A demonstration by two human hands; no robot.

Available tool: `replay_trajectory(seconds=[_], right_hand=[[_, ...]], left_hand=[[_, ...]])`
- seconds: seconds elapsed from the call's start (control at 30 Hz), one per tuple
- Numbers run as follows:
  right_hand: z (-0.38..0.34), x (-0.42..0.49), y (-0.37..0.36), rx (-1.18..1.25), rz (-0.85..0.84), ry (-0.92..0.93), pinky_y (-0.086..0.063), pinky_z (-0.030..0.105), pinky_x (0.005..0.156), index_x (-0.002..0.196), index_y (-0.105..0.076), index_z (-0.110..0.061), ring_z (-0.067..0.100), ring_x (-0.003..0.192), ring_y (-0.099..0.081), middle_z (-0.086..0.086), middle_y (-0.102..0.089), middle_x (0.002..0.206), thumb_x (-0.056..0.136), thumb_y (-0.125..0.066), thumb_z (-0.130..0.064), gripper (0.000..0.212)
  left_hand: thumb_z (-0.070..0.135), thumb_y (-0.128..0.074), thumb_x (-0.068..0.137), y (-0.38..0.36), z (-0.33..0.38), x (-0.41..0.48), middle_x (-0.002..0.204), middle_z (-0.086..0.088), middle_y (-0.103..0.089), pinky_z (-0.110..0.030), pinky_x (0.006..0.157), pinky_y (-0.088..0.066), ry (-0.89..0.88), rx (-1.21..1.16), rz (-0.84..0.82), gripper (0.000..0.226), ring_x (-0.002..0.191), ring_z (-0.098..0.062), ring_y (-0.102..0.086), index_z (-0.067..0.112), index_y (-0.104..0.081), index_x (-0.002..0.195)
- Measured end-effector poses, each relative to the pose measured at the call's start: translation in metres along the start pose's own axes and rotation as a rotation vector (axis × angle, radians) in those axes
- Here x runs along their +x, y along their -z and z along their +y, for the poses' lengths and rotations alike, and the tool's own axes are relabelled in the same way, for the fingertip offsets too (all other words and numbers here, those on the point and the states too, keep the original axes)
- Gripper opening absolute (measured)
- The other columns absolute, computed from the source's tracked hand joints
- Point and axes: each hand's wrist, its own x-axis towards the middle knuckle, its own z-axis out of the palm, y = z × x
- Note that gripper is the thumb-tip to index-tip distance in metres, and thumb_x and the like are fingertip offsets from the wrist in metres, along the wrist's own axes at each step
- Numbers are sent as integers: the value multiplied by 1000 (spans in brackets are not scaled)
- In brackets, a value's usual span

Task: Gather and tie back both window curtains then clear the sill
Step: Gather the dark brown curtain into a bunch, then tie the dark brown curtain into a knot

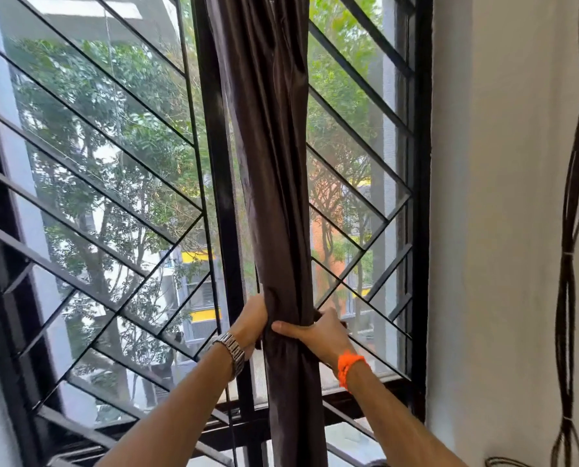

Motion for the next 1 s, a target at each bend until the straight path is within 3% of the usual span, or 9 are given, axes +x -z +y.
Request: replay_trajectory(seconds=[0.1,0.23,0.3,0.37,0.5,0.7,0.83,0.93,1.0], right_hand=[[-19,-6,6,-373,208,11,-51,30,72,112,-56,-14,22,95,-70,-1,-72,100,34,-75,-85,107],[-49,-10,4,-747,367,69,-47,46,88,129,-41,-5,36,119,-55,16,-59,126,61,-77,-70,100],[-57,-11,-3,-822,432,120,-47,49,92,134,-37,-1,37,125,-47,20,-53,131,69,-79,-55,94],[-61,-17,-10,-781,476,228,-48,42,89,132,-36,2,37,120,-49,24,-54,126,77,-78,-32,78],[-57,-43,-23,-302,549,419,-41,29,70,115,-45,-7,33,91,-58,11,-55,104,81,-61,3,38],[-30,-60,-41,51,612,708,-52,43,73,102,-41,-26,37,84,-61,12,-57,96,80,-58,7,44],[-30,-68,-45,10,644,902,-42,25,68,93,-43,-23,30,74,-56,7,-54,85,72,-57,11,42],[-27,-65,-39,-224,564,1061,-39,25,69,89,-46,-17,22,73,-47,10,-55,77,69,-61,15,41],[-27,-62,-34,-389,438,1060,-47,32,76,97,-51,-15,24,83,-48,11,-53,90,71,-64,16,42]], left_hand=[[24,-49,77,3,3,7,87,-13,-74,-42,78,-57,-91,233,175,27,83,-29,-69,15,-75,83],[28,-55,81,2,22,-7,89,-7,-72,-32,75,-52,-220,698,389,21,88,-29,-67,20,-74,85],[27,-60,85,4,30,-16,88,-5,-73,-32,76,-52,-296,744,446,16,88,-26,-67,20,-74,84],[26,-67,81,8,35,-22,80,0,-73,-31,76,-55,-324,689,496,9,80,-20,-68,23,-73,76],[22,-72,64,10,34,-31,63,8,-71,-35,68,-60,-296,419,503,5,66,-14,-71,25,-75,67],[16,-80,65,-6,20,-75,60,6,-72,-35,63,-61,-359,-52,598,10,60,-10,-71,23,-77,70],[7,-83,68,-22,0,-90,70,-3,-74,-40,69,-61,-274,-466,675,14,68,-20,-73,18,-76,73],[10,-82,71,-25,-4,-98,72,2,-74,-32,68,-60,-327,-429,740,13,70,-10,-72,20,-76,76],[13,-81,72,-23,-1,-102,72,7,-73,-21,65,-57,-404,-292,748,11,68,-1,-69,21,-76,77]])
